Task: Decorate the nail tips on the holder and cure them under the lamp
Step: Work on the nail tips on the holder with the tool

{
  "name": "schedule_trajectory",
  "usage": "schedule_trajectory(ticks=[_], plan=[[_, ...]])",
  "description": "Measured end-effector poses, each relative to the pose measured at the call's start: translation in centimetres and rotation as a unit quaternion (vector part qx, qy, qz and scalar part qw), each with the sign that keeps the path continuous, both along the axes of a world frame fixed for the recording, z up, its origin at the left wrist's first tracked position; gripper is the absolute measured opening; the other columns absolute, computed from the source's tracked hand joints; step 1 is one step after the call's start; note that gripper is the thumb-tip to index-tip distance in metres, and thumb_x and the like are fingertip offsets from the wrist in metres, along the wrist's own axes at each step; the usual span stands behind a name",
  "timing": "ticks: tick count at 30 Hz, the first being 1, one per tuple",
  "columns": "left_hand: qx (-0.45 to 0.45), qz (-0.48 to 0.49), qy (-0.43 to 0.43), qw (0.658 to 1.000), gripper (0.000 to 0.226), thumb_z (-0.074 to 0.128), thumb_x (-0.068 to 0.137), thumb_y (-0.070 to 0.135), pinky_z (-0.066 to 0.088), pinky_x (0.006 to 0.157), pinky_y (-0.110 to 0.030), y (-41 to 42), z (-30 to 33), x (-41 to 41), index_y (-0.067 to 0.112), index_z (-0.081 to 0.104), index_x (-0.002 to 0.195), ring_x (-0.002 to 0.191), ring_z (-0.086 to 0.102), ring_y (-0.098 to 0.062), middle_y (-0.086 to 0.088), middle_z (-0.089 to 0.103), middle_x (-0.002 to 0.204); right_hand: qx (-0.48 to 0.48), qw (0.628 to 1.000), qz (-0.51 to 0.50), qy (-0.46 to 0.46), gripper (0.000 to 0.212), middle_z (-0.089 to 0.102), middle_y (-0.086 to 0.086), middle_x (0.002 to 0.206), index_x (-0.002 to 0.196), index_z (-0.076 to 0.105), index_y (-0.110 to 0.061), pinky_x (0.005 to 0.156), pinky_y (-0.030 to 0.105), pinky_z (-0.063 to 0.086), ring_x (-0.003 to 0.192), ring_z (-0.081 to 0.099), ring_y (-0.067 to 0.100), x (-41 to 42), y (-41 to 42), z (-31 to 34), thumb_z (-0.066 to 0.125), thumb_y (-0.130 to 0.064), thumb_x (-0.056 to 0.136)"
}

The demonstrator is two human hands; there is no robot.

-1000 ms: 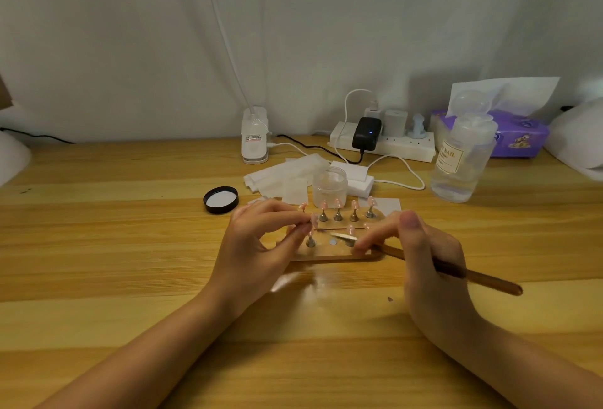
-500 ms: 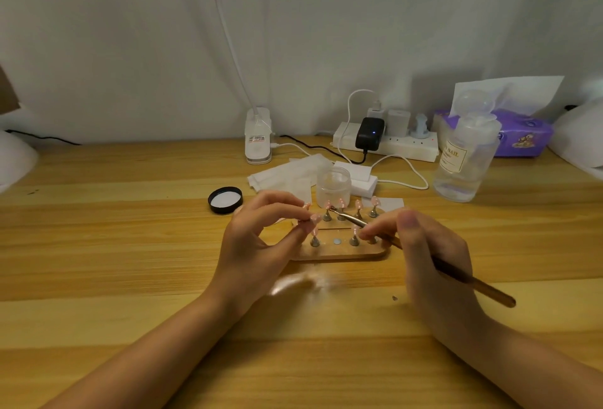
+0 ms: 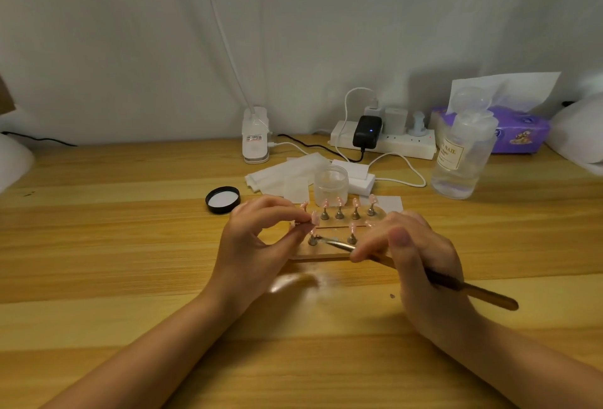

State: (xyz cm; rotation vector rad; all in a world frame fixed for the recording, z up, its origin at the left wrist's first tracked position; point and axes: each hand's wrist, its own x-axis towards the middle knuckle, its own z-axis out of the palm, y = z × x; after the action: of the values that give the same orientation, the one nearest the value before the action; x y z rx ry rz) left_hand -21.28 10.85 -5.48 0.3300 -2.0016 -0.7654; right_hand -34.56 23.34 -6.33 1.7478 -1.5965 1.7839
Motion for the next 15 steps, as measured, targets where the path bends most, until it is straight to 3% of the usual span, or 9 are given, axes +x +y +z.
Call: schedule_trajectory(ticks=[4,10,15], plan=[[-0.003,-0.001,-0.004,1.0,0.015,0.07,0.072,0.021,0.047,0.072,-0.054,0.02,0.03,-0.02,0.018,0.071,0.087,0.082,0.061,-0.016,0.006,0.066,0.084,0.03,0.999,-0.031,0.008,0.044,0.059,-0.018,0.076,0.08,0.06,-0.029,0.073,0.035,0.046,0.079,0.056,0.001,-0.04,-0.31,0.13,0.023,-0.046,0.097],[-0.008,-0.002,-0.002,1.0,0.016,0.073,0.073,0.019,0.047,0.073,-0.056,0.09,0.06,-0.04,0.02,0.07,0.088,0.081,0.062,-0.018,0.005,0.065,0.083,0.017,1.0,-0.009,0.012,0.053,0.057,-0.018,0.067,0.07,0.063,-0.021,0.077,0.023,0.038,0.072,0.053,-0.004,0.08,0.04,-0.01,0.024,-0.042,0.098],[-0.032,0.006,-0.009,0.999,0.019,0.071,0.071,0.022,0.045,0.073,-0.057,0.2,0.1,-0.1,0.022,0.069,0.09,0.08,0.06,-0.015,0.006,0.064,0.082,0.032,0.999,-0.034,0.016,0.044,0.054,-0.026,0.077,0.079,0.06,-0.025,0.073,0.031,0.044,0.078,0.054,-0.001,0.06,-0.23,0.21,0.024,-0.045,0.096]])
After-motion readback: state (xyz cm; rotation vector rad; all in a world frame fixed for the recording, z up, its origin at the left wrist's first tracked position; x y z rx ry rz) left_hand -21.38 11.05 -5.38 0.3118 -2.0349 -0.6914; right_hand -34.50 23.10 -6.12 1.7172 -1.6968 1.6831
